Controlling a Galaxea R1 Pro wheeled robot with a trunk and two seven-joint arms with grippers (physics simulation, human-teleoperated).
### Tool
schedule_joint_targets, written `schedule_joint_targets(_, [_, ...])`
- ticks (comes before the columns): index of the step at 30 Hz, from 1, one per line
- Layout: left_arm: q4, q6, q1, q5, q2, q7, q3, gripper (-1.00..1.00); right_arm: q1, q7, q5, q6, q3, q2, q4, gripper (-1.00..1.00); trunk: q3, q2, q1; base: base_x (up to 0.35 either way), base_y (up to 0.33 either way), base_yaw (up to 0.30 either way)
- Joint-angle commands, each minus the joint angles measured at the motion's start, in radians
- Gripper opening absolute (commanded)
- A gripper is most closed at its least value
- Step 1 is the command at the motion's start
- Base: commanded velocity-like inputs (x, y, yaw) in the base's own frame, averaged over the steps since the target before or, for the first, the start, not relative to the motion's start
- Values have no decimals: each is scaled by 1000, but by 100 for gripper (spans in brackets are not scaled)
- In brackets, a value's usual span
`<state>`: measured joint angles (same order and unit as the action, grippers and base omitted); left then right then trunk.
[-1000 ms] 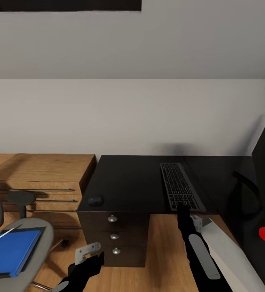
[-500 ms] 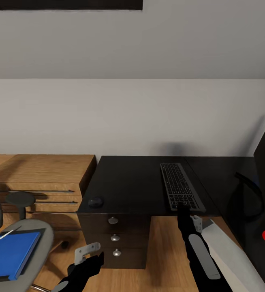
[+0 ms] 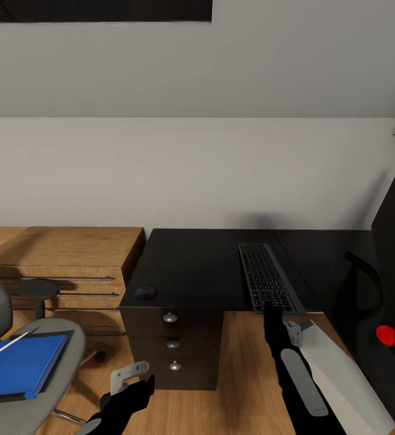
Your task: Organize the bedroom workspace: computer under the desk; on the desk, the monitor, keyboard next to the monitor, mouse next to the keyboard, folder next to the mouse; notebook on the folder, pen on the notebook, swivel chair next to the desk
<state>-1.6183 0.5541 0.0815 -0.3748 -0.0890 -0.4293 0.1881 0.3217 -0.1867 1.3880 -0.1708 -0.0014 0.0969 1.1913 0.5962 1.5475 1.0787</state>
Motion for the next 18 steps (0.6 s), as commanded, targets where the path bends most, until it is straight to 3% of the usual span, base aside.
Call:
schedule_joint_targets(1, [-2,3,0,-11,0,-9,1,100,0,-2,9,-4,0,1,2,-100,1,0,0,-17,0,0])
schedule_joint_targets(14, [-2,5,0,-12,-1,-9,5,100,0,4,11,0,0,0,2,-100,1,0,0,-3,0,0])
schedule_joint_targets(18, [-2,5,0,-12,-3,-10,6,100,0,4,11,-1,-1,1,2,-100,13,28,15,0,0,0])
